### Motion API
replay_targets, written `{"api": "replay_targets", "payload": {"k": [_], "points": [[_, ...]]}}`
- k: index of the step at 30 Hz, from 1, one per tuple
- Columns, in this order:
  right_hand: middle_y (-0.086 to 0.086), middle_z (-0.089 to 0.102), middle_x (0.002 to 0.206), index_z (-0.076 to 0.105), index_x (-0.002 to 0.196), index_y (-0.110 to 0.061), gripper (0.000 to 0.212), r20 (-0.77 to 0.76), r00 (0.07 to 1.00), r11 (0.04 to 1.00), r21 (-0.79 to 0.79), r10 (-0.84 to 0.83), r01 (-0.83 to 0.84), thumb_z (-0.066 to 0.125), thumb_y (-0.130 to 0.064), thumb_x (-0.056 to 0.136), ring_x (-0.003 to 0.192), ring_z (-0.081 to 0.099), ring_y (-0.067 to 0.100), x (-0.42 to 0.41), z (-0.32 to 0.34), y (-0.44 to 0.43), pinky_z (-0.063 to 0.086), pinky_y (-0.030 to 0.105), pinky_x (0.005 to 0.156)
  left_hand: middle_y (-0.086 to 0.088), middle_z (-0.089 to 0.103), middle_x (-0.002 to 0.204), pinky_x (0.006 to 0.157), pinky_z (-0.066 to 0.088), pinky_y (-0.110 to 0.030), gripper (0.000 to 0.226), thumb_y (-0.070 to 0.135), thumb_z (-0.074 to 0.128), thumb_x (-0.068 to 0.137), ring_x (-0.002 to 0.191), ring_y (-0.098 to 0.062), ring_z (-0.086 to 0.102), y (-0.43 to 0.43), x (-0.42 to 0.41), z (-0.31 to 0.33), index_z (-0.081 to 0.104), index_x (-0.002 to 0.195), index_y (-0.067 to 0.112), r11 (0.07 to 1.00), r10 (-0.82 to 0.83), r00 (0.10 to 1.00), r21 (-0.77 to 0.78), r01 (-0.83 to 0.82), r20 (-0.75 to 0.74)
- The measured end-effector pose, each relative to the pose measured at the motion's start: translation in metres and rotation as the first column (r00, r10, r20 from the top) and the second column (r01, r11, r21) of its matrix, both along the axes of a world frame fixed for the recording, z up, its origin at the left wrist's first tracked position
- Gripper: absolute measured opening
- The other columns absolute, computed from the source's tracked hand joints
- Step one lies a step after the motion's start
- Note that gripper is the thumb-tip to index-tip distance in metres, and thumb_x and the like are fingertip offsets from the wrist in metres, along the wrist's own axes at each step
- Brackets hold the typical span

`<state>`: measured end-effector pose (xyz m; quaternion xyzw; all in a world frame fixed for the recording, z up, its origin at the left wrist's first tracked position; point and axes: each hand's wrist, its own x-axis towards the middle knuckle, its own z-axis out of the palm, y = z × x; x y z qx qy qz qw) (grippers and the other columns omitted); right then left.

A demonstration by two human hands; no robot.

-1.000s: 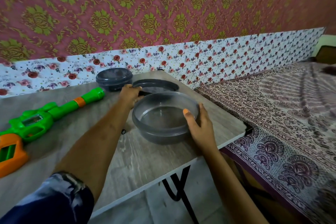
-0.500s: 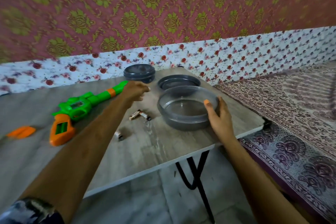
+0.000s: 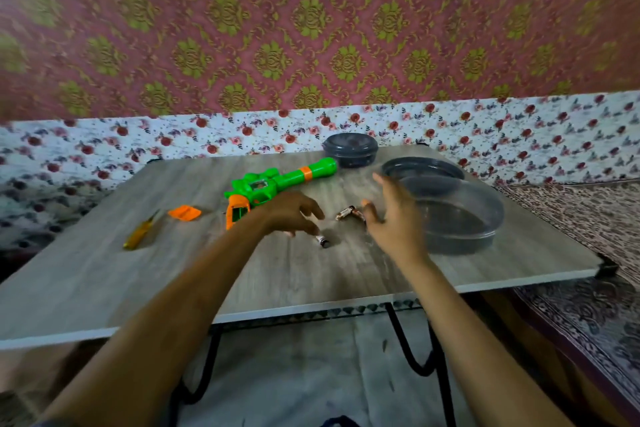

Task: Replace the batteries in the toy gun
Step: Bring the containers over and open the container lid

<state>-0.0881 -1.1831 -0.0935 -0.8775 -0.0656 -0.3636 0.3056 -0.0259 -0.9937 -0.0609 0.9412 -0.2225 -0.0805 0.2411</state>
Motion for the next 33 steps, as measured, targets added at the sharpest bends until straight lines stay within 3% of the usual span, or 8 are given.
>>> {"api": "replay_targets", "payload": {"k": [2,4,7,11,13,19,28,33], "points": [[0.017,0.053,0.130,0.042,0.135,-0.005,0.053,-0.126,0.992,0.998,-0.052,0.024,-0.031,0.058,-0.012,0.086,0.116,0.053,0.032,0.006,-0.006,0.009,0.042,0.034,0.097,-0.002,0.055,0.127,0.083,0.044,-0.024,0.040,0.020,0.071,0.083,0.111,-0.021,0.055,-0.001,-0.005,-0.009,0.062,0.122,0.021,0.988,-0.085,0.996,0.131,0.080,0.039],[0.016,0.046,0.139,0.033,0.141,-0.006,0.062,-0.296,0.955,0.992,-0.120,0.008,-0.045,0.056,-0.006,0.084,0.126,0.045,0.029,0.015,-0.014,0.008,0.035,0.031,0.105,-0.004,0.057,0.128,0.089,0.036,-0.023,0.038,0.013,0.066,0.085,0.117,-0.022,0.051,-0.005,-0.008,-0.019,0.063,0.122,0.018,0.973,-0.145,0.986,0.193,0.127,0.080],[0.014,0.035,0.147,0.023,0.146,-0.013,0.072,-0.497,0.867,0.969,-0.228,-0.035,-0.091,0.053,-0.006,0.082,0.132,0.039,0.029,0.035,-0.021,0.008,0.034,0.034,0.109,-0.010,0.065,0.117,0.077,0.034,-0.015,0.030,0.006,0.064,0.084,0.110,-0.023,0.057,-0.004,-0.006,-0.029,0.069,0.113,0.013,0.983,-0.130,0.981,0.150,0.108,0.146],[0.013,0.028,0.150,0.021,0.147,-0.026,0.068,-0.593,0.799,0.946,-0.306,-0.101,-0.108,0.046,-0.013,0.086,0.130,0.040,0.033,0.064,-0.018,0.015,0.038,0.040,0.105,-0.010,0.068,0.112,0.065,0.033,0.000,0.026,0.006,0.068,0.082,0.103,-0.020,0.060,0.005,0.004,-0.034,0.071,0.108,0.010,0.996,-0.077,0.981,0.051,0.069,0.180],[0.011,0.036,0.146,0.027,0.145,-0.028,0.060,-0.596,0.791,0.926,-0.362,-0.139,-0.110,0.044,-0.014,0.089,0.127,0.044,0.030,0.075,-0.015,0.019,0.039,0.038,0.101,-0.008,0.069,0.110,0.065,0.034,0.001,0.026,0.007,0.069,0.081,0.100,-0.018,0.061,0.006,0.010,-0.036,0.072,0.107,0.010,0.997,-0.067,0.982,0.036,0.061,0.178],[0.010,0.061,0.118,0.062,0.116,-0.020,0.032,-0.530,0.804,0.866,-0.499,-0.270,-0.038,0.045,-0.014,0.090,0.105,0.059,0.029,0.086,-0.012,0.023,0.045,0.031,0.080,-0.009,0.072,0.103,0.081,0.044,-0.025,0.024,0.008,0.073,0.078,0.097,-0.019,0.064,0.004,0.026,-0.038,0.074,0.102,0.008,0.999,-0.042,0.983,-0.005,0.043,0.181],[0.014,0.063,0.107,0.067,0.106,-0.013,0.025,-0.483,0.843,0.891,-0.453,-0.236,-0.010,0.053,-0.007,0.085,0.096,0.061,0.030,0.081,-0.007,0.020,0.048,0.031,0.077,-0.009,0.071,0.102,0.082,0.051,-0.032,0.023,0.013,0.070,0.081,0.095,-0.023,0.064,0.004,0.031,-0.041,0.073,0.103,0.010,0.997,0.071,0.960,-0.015,-0.070,0.271],[0.013,0.068,0.102,0.068,0.104,-0.018,0.029,-0.369,0.919,0.941,-0.338,-0.142,0.010,0.054,-0.003,0.083,0.096,0.063,0.030,0.070,0.004,0.016,0.053,0.035,0.083,-0.012,0.072,0.091,0.071,0.048,-0.027,0.020,0.011,0.071,0.081,0.082,-0.025,0.067,-0.008,0.031,-0.032,0.072,0.101,0.006,0.930,0.315,0.922,-0.269,-0.252,0.226]]}}
